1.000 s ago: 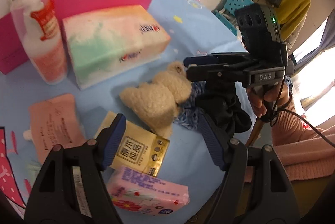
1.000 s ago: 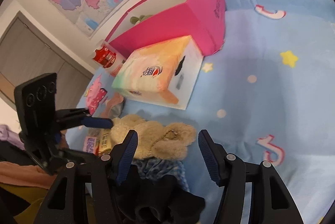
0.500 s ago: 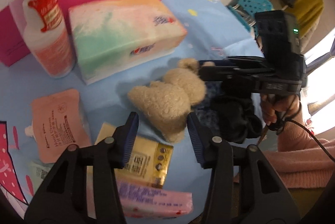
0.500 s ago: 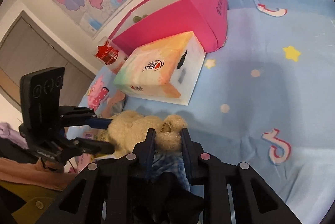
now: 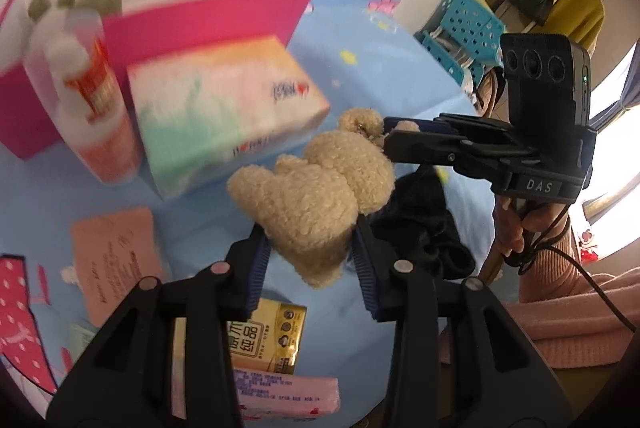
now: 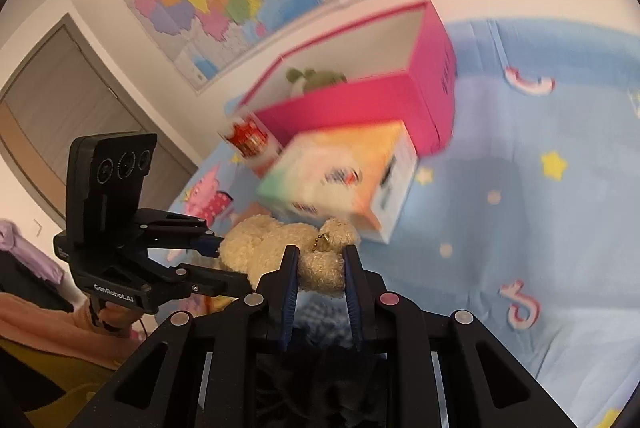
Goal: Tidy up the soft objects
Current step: 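Carry the teddy bear into the pink box and release it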
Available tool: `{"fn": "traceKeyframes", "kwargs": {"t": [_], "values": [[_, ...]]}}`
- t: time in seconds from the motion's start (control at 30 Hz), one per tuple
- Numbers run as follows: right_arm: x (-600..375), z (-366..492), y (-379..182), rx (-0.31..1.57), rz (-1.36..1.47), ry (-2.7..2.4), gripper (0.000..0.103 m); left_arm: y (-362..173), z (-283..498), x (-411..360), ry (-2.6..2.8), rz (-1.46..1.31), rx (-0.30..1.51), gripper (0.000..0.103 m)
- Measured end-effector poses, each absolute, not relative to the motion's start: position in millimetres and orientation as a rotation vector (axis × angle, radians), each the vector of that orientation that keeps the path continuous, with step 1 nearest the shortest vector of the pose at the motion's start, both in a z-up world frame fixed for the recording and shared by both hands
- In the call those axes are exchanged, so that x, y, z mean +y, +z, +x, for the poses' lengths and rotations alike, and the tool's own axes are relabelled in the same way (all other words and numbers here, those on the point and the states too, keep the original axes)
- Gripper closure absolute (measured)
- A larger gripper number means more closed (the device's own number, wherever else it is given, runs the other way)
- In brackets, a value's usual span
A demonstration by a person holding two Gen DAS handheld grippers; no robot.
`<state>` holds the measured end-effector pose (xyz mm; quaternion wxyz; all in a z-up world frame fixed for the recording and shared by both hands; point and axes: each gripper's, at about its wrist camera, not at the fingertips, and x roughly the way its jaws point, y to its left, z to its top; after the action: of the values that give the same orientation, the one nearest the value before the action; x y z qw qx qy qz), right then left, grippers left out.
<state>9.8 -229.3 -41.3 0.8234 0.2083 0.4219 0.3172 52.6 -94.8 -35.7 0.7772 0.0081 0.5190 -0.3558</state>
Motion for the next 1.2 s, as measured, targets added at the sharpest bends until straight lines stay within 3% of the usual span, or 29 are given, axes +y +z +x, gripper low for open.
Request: {"fn": "traceKeyframes", "kwargs": {"t": [0.57, 0.97, 1.2], "values": [[-235, 86, 33, 0.685, 0.371, 0.645, 0.082, 44, 128, -105, -0.643, 0.058, 0.928, 0.061], [-222, 148, 14, 0.745, 0.355, 0.567, 0.083, 8, 208, -115, -0.497, 0.05, 1.049, 0.061], [-212, 161, -5, 0.822, 0.32, 0.539, 0.083, -5, 216, -120, -0.498, 0.045, 1.088, 0.061]]}}
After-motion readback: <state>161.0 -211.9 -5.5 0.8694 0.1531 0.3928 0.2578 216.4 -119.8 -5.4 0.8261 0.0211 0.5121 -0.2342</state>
